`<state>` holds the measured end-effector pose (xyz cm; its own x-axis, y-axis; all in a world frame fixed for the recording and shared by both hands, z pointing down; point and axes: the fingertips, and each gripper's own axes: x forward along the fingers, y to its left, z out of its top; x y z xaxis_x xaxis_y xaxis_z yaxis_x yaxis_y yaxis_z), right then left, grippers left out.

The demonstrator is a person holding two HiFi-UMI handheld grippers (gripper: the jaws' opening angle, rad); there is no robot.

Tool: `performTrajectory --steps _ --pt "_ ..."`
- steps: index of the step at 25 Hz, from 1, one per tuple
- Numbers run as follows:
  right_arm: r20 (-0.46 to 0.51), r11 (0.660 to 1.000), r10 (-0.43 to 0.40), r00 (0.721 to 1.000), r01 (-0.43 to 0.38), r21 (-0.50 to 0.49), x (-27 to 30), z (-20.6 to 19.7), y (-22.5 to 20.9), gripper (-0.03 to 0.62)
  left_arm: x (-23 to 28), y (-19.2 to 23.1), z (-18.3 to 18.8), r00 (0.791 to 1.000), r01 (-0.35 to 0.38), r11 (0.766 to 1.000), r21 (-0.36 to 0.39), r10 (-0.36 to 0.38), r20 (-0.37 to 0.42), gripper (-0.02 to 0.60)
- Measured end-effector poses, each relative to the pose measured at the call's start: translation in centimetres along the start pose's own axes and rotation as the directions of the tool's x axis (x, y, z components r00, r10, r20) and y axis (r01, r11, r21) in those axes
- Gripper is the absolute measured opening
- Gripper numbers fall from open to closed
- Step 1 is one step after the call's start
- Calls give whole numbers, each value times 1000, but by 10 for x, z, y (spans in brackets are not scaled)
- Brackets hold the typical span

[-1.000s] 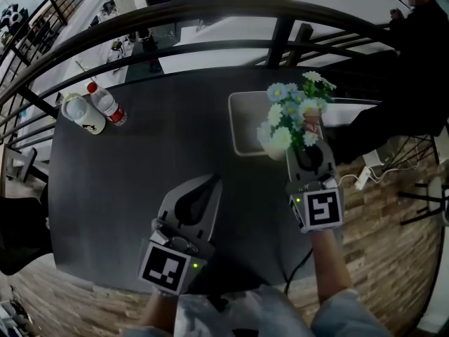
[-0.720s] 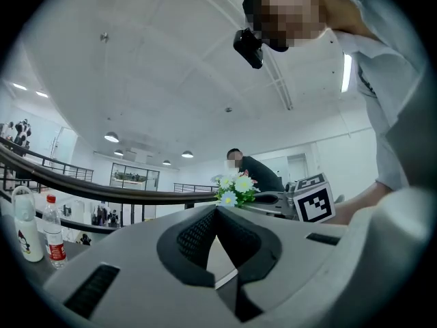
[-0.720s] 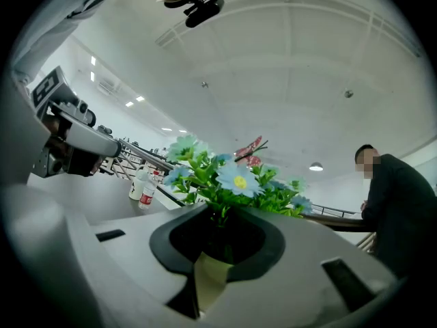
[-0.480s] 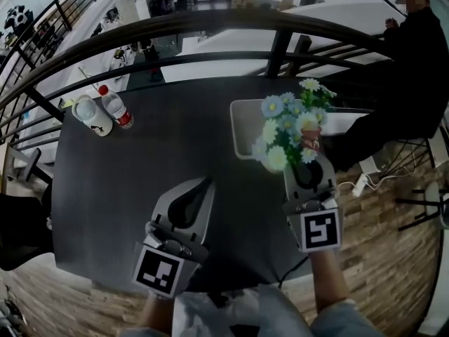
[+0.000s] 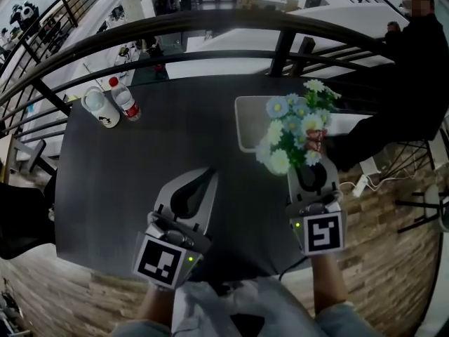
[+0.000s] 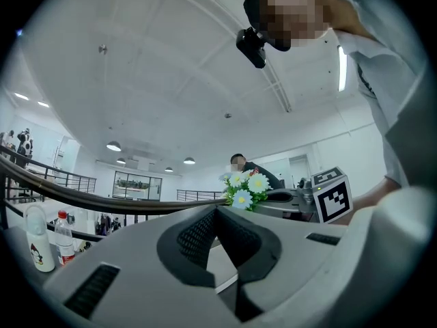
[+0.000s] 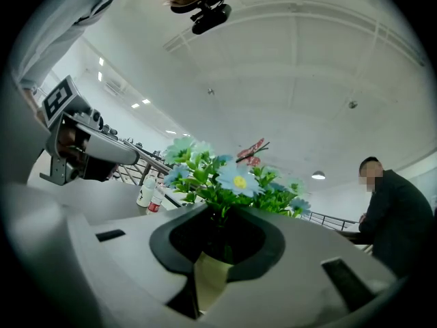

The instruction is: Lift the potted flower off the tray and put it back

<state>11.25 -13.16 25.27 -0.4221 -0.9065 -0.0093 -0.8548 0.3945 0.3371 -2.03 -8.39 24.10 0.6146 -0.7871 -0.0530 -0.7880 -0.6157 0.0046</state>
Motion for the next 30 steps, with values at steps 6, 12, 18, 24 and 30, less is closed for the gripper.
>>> performTrajectory --steps 6,12,18,24,30 --pt "-5 1000 0 1000 0 -1 -32 -1 -6 58 -3 -22 4 1000 -13 1000 1 13 10 -2" --pt "4 1000 -5 1000 5 17 -32 9 -2 58 -5 -11 13 999 -21 1000 -1 21 28 -2" --pt "8 1000 -8 1000 8 10 -34 9 -4 58 -2 -8 14 999 -29 1000 -8 29 37 -2" --pt "18 1000 -12 1000 11 4 -34 11 -3 58 -3 -11 15 999 -7 1000 0 7 42 -2" --pt "10 1000 -14 1000 14 2 -35 11 -3 58 -2 -12 15 999 -3 1000 12 2 32 -2"
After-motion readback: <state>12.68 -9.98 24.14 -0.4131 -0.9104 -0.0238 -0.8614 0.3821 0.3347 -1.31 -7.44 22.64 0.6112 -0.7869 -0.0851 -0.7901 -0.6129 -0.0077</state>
